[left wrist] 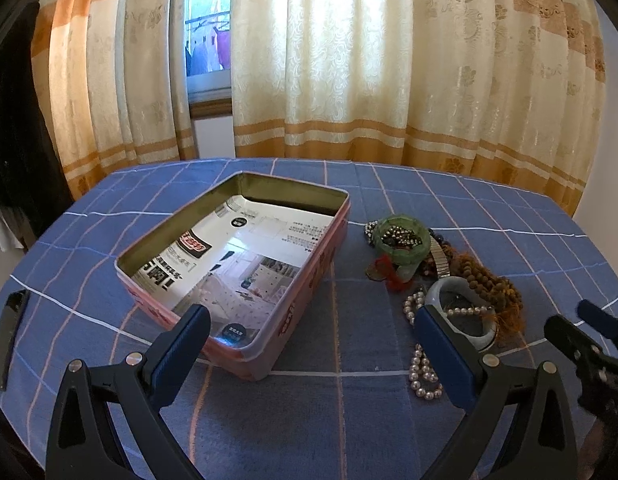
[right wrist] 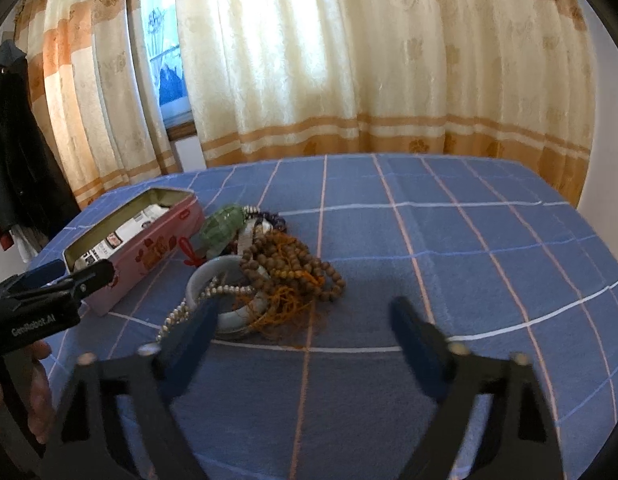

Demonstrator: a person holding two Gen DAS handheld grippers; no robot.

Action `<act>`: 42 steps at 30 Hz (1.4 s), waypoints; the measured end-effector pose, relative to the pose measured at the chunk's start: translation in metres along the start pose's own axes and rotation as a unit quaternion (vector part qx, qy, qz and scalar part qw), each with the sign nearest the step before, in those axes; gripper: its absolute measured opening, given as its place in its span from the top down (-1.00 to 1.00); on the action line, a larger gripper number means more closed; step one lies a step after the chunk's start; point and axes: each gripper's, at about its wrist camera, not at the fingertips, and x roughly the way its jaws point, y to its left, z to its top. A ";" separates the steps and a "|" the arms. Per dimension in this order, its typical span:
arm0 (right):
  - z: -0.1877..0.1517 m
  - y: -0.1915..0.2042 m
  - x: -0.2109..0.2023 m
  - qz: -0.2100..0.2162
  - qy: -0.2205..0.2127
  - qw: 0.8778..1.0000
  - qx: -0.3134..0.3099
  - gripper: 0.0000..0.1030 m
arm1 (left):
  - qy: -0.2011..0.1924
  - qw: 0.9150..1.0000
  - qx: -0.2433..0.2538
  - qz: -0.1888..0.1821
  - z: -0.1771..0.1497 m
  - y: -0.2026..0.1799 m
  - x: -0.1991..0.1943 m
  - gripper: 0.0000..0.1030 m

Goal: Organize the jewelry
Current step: 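Lower the right tool onto the brown wooden bead strand and close it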

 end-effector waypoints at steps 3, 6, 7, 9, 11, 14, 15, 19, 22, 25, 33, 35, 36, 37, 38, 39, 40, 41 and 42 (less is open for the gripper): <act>0.005 -0.002 0.010 0.006 0.018 1.000 -0.008 -0.35 | 0.005 1.000 0.005 -0.002 0.002 -0.003 0.006 -0.97; 0.013 0.000 0.017 0.004 0.026 0.999 -0.026 -0.33 | 0.006 1.000 0.003 -0.008 0.005 -0.004 0.010 -0.97; 0.015 0.000 0.020 0.011 0.029 0.999 -0.026 -0.31 | 0.005 1.000 0.003 -0.006 0.006 -0.004 0.011 -0.97; 0.020 0.004 0.027 0.016 0.040 0.998 -0.035 -0.27 | 0.008 1.000 0.004 -0.006 0.007 -0.005 0.016 -0.97; 0.025 0.009 0.035 0.025 0.048 0.998 -0.045 -0.26 | 0.012 1.000 0.005 -0.006 0.008 -0.006 0.020 -0.97; 0.029 0.016 0.050 0.040 0.070 0.995 -0.056 -0.18 | 0.018 1.000 0.008 -0.007 0.008 -0.007 0.024 -0.97; 0.029 0.019 0.056 0.038 0.079 0.994 -0.063 -0.11 | 0.019 1.000 0.008 -0.007 0.008 -0.007 0.025 -0.97; 0.029 0.017 0.071 0.032 0.094 0.993 -0.065 0.19 | 0.016 1.000 0.016 -0.011 0.010 -0.011 0.026 -0.97; 0.033 0.007 0.064 0.055 0.080 0.994 -0.040 0.65 | 0.014 0.999 0.025 -0.017 0.012 -0.017 0.026 -0.97; 0.035 0.000 0.054 0.058 0.065 0.996 -0.033 0.65 | 0.013 0.999 0.037 -0.021 0.013 -0.028 0.028 -0.97; 0.036 -0.022 0.037 0.044 0.028 0.999 -0.009 0.66 | 0.033 0.997 0.065 -0.040 0.012 -0.058 0.040 -0.97; 0.036 -0.029 0.033 0.039 0.019 0.999 -0.005 0.66 | 0.037 0.996 0.071 -0.049 0.012 -0.065 0.042 -0.94; 0.035 -0.030 0.033 0.038 0.018 0.999 -0.004 0.66 | 0.039 0.995 0.074 -0.050 0.012 -0.068 0.044 -0.88; 0.034 -0.032 0.033 0.037 0.017 0.999 -0.003 0.66 | 0.045 0.995 0.078 -0.052 0.011 -0.071 0.047 -0.65; 0.033 -0.034 0.034 0.035 0.016 0.999 -0.001 0.66 | 0.055 0.994 0.079 -0.057 0.011 -0.074 0.051 -0.37; 0.032 -0.035 0.034 0.039 0.017 0.999 0.002 0.66 | 0.067 0.993 0.079 -0.061 0.010 -0.075 0.056 -0.25; 0.032 -0.037 0.032 0.043 0.012 0.999 0.007 0.66 | 0.076 0.992 0.078 -0.062 0.009 -0.077 0.061 -0.08; 0.032 -0.038 0.030 0.042 0.008 0.999 0.007 0.66 | 0.086 0.991 0.076 -0.063 0.009 -0.077 0.065 0.00; 0.032 -0.038 0.030 0.044 0.008 0.999 0.006 0.66 | 0.084 0.992 0.073 -0.066 0.010 -0.077 0.064 0.02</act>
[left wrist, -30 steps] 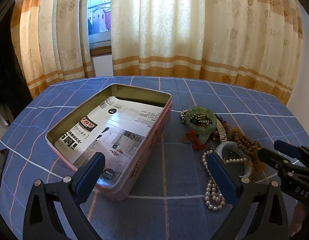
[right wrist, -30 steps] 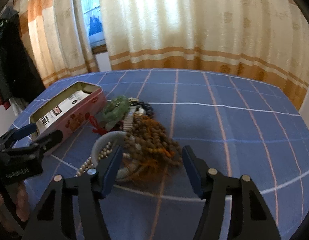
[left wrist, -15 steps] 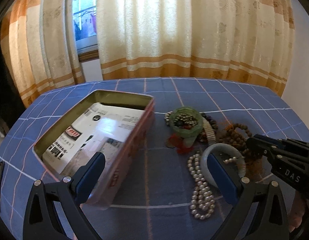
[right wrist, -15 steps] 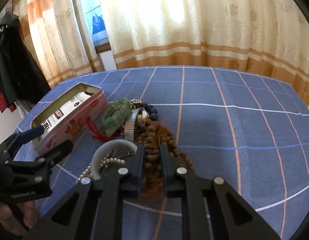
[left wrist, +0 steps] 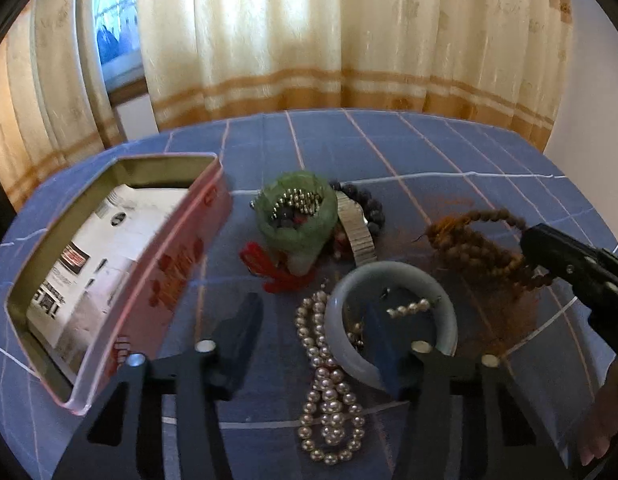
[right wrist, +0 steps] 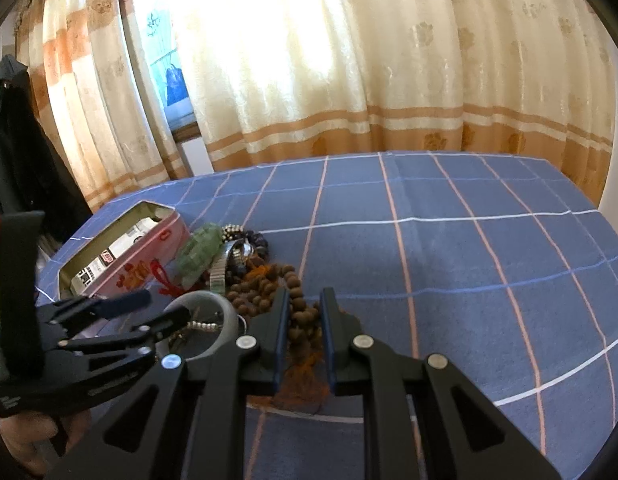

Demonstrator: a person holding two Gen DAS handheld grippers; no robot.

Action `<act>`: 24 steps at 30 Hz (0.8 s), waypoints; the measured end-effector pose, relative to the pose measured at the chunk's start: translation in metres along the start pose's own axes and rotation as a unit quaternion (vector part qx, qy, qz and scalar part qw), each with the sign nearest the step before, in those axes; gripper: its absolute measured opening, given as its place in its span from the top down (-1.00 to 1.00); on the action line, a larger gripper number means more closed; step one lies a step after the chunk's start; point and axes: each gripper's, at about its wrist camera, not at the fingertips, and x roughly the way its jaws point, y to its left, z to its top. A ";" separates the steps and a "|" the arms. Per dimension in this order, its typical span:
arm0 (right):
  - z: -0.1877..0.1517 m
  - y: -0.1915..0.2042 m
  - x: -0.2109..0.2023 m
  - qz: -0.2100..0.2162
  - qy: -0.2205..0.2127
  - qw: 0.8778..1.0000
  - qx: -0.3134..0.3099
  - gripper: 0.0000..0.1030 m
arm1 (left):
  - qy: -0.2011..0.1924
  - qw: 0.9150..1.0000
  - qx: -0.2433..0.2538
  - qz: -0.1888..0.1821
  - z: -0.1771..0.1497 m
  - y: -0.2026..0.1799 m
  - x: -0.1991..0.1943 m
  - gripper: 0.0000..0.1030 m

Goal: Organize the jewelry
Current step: 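Lower the right tool onto the brown wooden bead strand and close it, then grasp the pale jade bangle with the left tool while the right tool lifts the bead strand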

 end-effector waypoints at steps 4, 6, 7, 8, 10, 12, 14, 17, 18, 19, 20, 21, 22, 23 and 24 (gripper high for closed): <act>-0.001 0.000 0.000 0.008 0.002 1.000 -0.003 0.66 | -0.001 1.000 0.006 0.003 -0.001 -0.004 0.001 0.07; -0.001 0.001 0.001 0.010 0.004 1.000 -0.008 0.66 | -0.003 1.000 0.014 0.001 -0.002 -0.008 0.001 0.48; -0.002 0.001 0.002 0.011 0.005 1.000 -0.009 0.66 | 0.005 1.000 0.018 -0.007 -0.003 -0.010 0.003 0.77; -0.002 0.001 0.002 0.013 0.005 1.000 -0.009 0.66 | 0.004 1.000 0.020 -0.003 -0.003 -0.011 0.003 0.77; -0.002 0.000 0.001 0.014 0.005 1.000 -0.007 0.65 | 0.004 1.000 0.022 -0.008 -0.003 -0.012 0.002 0.78; -0.003 0.000 0.001 0.014 0.003 1.000 -0.005 0.65 | 0.000 1.000 0.019 -0.012 -0.003 -0.010 0.000 0.78; -0.003 0.000 0.001 0.013 0.002 1.000 -0.004 0.65 | -0.008 1.000 0.017 -0.017 -0.003 -0.009 -0.004 0.79; -0.003 0.001 0.000 0.012 -0.001 1.000 -0.005 0.65 | -0.023 1.000 0.015 -0.013 -0.004 -0.008 -0.010 0.79; -0.003 0.001 0.000 0.012 -0.003 1.000 -0.006 0.65 | -0.028 0.999 0.014 -0.013 -0.004 -0.007 -0.013 0.79; -0.003 0.002 -0.001 0.011 -0.005 1.000 -0.008 0.65 | -0.030 0.999 0.013 -0.013 -0.004 -0.006 -0.013 0.79; -0.003 0.002 -0.002 0.010 -0.008 1.000 -0.010 0.65 | -0.034 0.999 0.010 -0.013 -0.003 -0.004 -0.015 0.79; -0.003 0.002 -0.002 0.009 -0.010 1.000 -0.010 0.65 | -0.037 0.999 0.008 -0.014 -0.002 -0.003 -0.016 0.79; -0.003 0.003 -0.003 0.009 -0.013 1.000 -0.012 0.66 | -0.042 0.999 0.006 -0.016 -0.002 -0.002 -0.019 0.79; -0.003 0.003 -0.004 0.008 -0.016 1.000 -0.013 0.66 | -0.046 0.999 0.006 -0.015 -0.001 -0.001 -0.021 0.79; -0.003 0.004 -0.005 0.008 -0.017 1.000 -0.015 0.66 | -0.050 0.999 0.009 -0.013 0.000 -0.001 -0.023 0.79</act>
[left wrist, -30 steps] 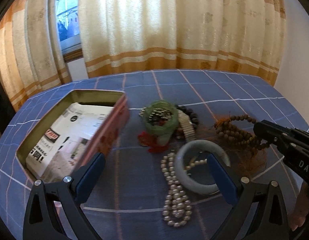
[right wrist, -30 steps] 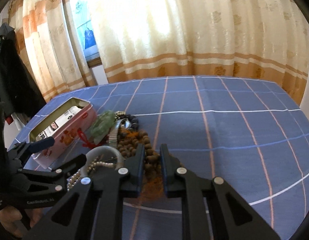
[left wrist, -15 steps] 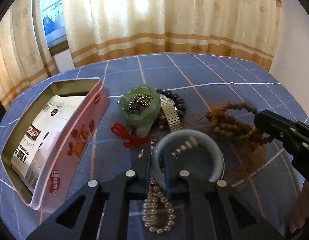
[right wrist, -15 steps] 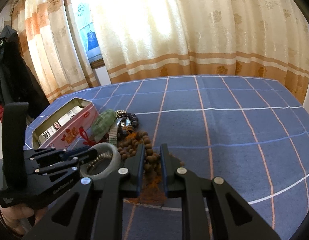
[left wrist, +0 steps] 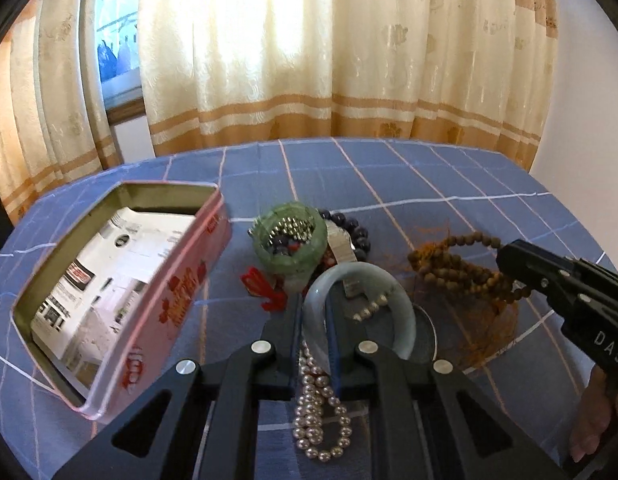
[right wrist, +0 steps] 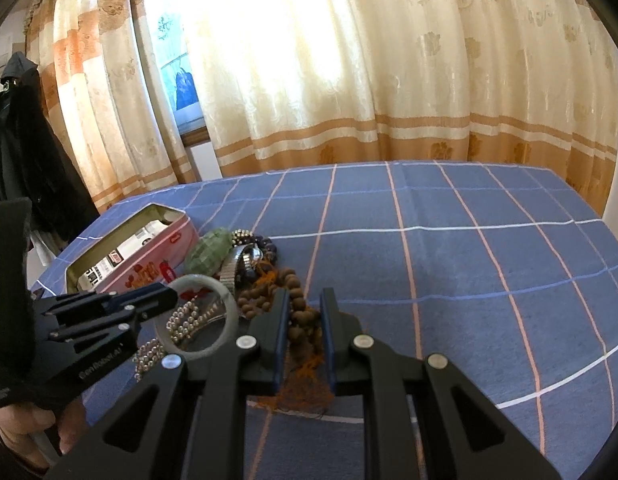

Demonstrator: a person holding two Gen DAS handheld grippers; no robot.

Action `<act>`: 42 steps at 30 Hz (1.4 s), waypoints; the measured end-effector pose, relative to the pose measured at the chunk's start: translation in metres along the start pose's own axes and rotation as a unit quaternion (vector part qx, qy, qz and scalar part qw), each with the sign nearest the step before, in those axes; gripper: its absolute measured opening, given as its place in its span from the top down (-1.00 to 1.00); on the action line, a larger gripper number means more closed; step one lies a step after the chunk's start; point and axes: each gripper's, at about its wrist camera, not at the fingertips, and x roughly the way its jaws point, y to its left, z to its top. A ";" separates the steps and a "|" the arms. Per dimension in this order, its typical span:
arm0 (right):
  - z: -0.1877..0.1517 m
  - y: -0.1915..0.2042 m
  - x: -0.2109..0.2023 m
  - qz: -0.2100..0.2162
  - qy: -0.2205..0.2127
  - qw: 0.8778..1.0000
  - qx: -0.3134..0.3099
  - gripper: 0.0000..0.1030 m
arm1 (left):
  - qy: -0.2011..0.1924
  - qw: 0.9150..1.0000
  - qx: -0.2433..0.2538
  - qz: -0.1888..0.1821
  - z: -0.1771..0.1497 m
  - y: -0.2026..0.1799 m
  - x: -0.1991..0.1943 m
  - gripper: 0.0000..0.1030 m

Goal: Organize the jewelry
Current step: 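Grasp the pale jade bangle with the left tool while the right tool lifts the bead strand, then carry the jade bangle in the left tool and beads in the right tool over the tin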

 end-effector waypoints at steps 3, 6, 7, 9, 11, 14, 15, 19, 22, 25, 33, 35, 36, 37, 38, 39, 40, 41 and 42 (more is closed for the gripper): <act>0.002 0.002 -0.001 -0.002 -0.004 1.000 -0.007 0.66 | -0.014 1.000 0.002 0.002 0.004 0.002 -0.007 0.79; 0.007 0.003 -0.004 -0.002 -0.011 1.000 -0.010 0.66 | -0.027 1.000 0.003 0.007 0.006 0.004 -0.012 0.79; 0.009 0.004 -0.005 -0.003 -0.014 1.000 -0.012 0.66 | -0.028 1.000 0.001 0.007 0.006 0.006 -0.014 0.79; 0.014 0.004 -0.008 -0.004 -0.019 1.000 -0.016 0.66 | -0.033 0.999 0.000 0.008 0.009 0.008 -0.016 0.79; 0.019 0.004 -0.010 -0.005 -0.023 1.000 -0.019 0.66 | -0.040 0.999 -0.001 0.008 0.011 0.010 -0.019 0.79; 0.026 0.006 -0.013 -0.005 -0.029 0.999 -0.022 0.66 | -0.050 0.999 0.001 0.004 0.016 0.009 -0.025 0.79; 0.028 0.007 -0.014 -0.006 -0.031 0.999 -0.024 0.66 | -0.053 0.999 0.002 0.004 0.018 0.009 -0.026 0.79; 0.034 0.012 -0.016 -0.004 -0.035 0.999 -0.033 0.66 | -0.061 0.998 0.003 0.001 0.023 0.011 -0.032 0.79; 0.039 0.015 -0.017 -0.001 -0.037 0.999 -0.038 0.66 | -0.067 0.998 0.002 0.003 0.026 0.016 -0.036 0.79; 0.046 0.021 -0.017 0.002 -0.038 0.998 -0.046 0.66 | -0.073 0.997 0.001 0.007 0.030 0.023 -0.041 0.79; 0.076 0.047 -0.024 0.012 -0.060 0.995 -0.079 0.66 | -0.092 0.995 -0.009 0.023 0.040 0.053 -0.058 0.79; 0.083 0.055 -0.024 0.016 -0.064 0.994 -0.088 0.66 | -0.096 0.995 -0.010 0.029 0.043 0.061 -0.061 0.79; 0.087 0.060 -0.023 0.018 -0.065 0.993 -0.093 0.66 | -0.098 0.995 -0.010 0.033 0.044 0.065 -0.063 0.79; 0.090 0.065 -0.023 0.021 -0.067 0.993 -0.097 0.66 | -0.100 0.994 -0.011 0.037 0.046 0.071 -0.064 0.79; 0.093 0.070 -0.022 0.024 -0.068 0.992 -0.101 0.66 | -0.101 0.994 -0.012 0.041 0.048 0.077 -0.064 0.79; 0.095 0.076 -0.020 0.027 -0.070 0.992 -0.105 0.66 | -0.102 0.994 -0.014 0.045 0.049 0.083 -0.064 0.79; 0.097 0.082 -0.018 0.031 -0.071 0.991 -0.108 0.66 | -0.102 0.993 -0.016 0.048 0.050 0.087 -0.064 0.79; 0.099 0.088 -0.016 0.035 -0.072 0.991 -0.110 0.66 | -0.104 0.993 -0.018 0.052 0.051 0.093 -0.063 0.79; 0.101 0.094 -0.012 0.040 -0.072 0.990 -0.112 0.66 | -0.105 0.993 -0.021 0.057 0.053 0.100 -0.062 0.79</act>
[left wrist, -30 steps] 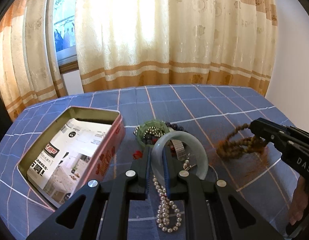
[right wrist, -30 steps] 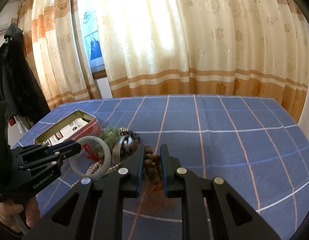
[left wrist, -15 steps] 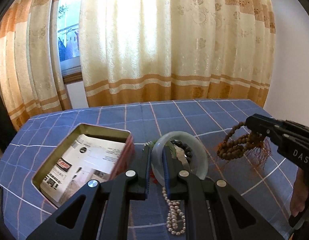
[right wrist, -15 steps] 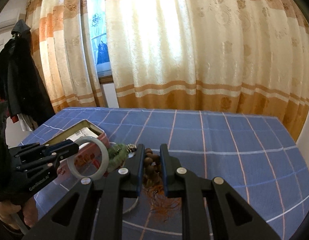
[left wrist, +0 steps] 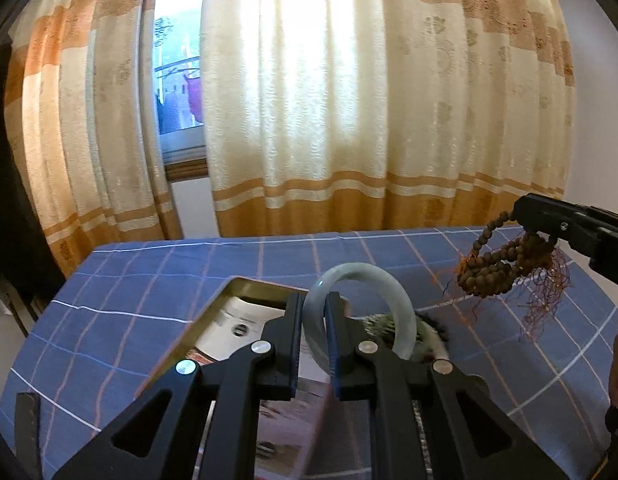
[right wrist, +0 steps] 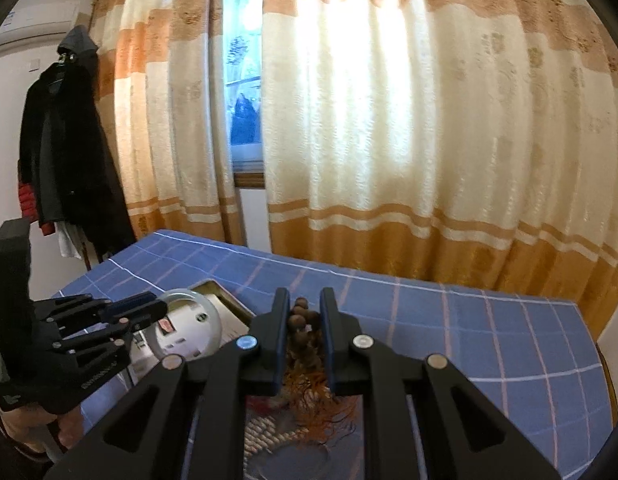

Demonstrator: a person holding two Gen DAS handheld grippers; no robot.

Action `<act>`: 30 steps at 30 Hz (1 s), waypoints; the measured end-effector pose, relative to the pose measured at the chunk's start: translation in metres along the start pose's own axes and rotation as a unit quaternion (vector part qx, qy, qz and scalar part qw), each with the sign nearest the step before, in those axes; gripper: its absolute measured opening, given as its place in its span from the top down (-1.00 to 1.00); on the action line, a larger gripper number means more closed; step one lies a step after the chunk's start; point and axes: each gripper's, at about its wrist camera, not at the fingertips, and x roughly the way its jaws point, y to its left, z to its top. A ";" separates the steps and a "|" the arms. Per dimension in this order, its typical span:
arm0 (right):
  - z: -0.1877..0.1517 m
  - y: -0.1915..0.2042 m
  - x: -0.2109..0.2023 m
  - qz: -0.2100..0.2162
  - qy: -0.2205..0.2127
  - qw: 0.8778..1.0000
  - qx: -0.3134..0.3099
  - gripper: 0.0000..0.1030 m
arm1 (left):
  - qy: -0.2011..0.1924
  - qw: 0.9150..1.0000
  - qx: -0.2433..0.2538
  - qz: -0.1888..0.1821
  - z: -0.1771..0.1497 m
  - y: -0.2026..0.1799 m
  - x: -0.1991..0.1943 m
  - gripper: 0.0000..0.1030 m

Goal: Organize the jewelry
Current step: 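Carry the jade bangle in the left tool and beads in the right tool over the tin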

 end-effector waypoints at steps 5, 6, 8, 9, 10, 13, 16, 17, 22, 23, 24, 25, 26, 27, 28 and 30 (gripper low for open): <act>0.011 0.023 0.027 0.027 0.002 1.000 -0.002 0.66 | 0.003 1.000 -0.011 0.015 0.005 0.025 0.013 0.79; 0.012 0.028 0.032 0.032 0.002 0.999 -0.002 0.66 | 0.004 1.000 -0.013 0.022 0.006 0.031 0.018 0.79; 0.014 0.037 0.045 0.040 0.005 0.999 -0.003 0.66 | 0.009 0.999 -0.016 0.030 0.006 0.042 0.027 0.79; 0.014 0.040 0.050 0.044 0.006 0.999 -0.003 0.66 | 0.011 0.999 -0.019 0.034 0.006 0.047 0.032 0.79; 0.014 0.043 0.056 0.048 0.009 0.999 -0.003 0.66 | 0.013 0.999 -0.020 0.038 0.006 0.051 0.036 0.79; 0.014 0.053 0.072 0.056 0.014 0.998 -0.002 0.66 | 0.021 0.998 -0.025 0.047 0.007 0.064 0.049 0.79; 0.012 0.060 0.086 0.061 0.019 0.998 0.000 0.66 | 0.025 0.998 -0.029 0.050 0.009 0.073 0.060 0.79; 0.012 0.061 0.089 0.063 0.021 0.998 0.001 0.66 | 0.026 0.998 -0.029 0.051 0.009 0.075 0.063 0.79; 0.007 0.069 0.112 0.072 0.033 0.997 0.012 0.66 | 0.037 0.997 -0.031 0.060 0.006 0.082 0.073 0.79; 0.005 0.069 0.117 0.073 0.036 0.997 0.013 0.66 | 0.039 0.997 -0.032 0.060 0.005 0.084 0.076 0.79; 0.003 0.070 0.120 0.074 0.038 0.996 0.014 0.66 | 0.044 0.997 -0.034 0.060 0.003 0.087 0.079 0.79; 0.001 0.070 0.123 0.074 0.041 0.996 0.016 0.67 | 0.047 0.996 -0.035 0.061 0.002 0.089 0.082 0.79; -0.001 0.070 0.126 0.073 0.044 0.996 0.016 0.67 | 0.052 0.996 -0.036 0.063 0.001 0.090 0.085 0.79; -0.002 0.070 0.129 0.072 0.047 0.996 0.016 0.66 | 0.058 0.996 -0.038 0.063 -0.001 0.091 0.089 0.79; -0.004 0.069 0.133 0.070 0.050 0.996 0.017 0.67 | 0.065 0.995 -0.039 0.061 -0.002 0.092 0.093 0.79; -0.006 0.068 0.136 0.068 0.054 0.996 0.020 0.67 | 0.077 0.995 -0.040 0.057 -0.005 0.093 0.098 0.79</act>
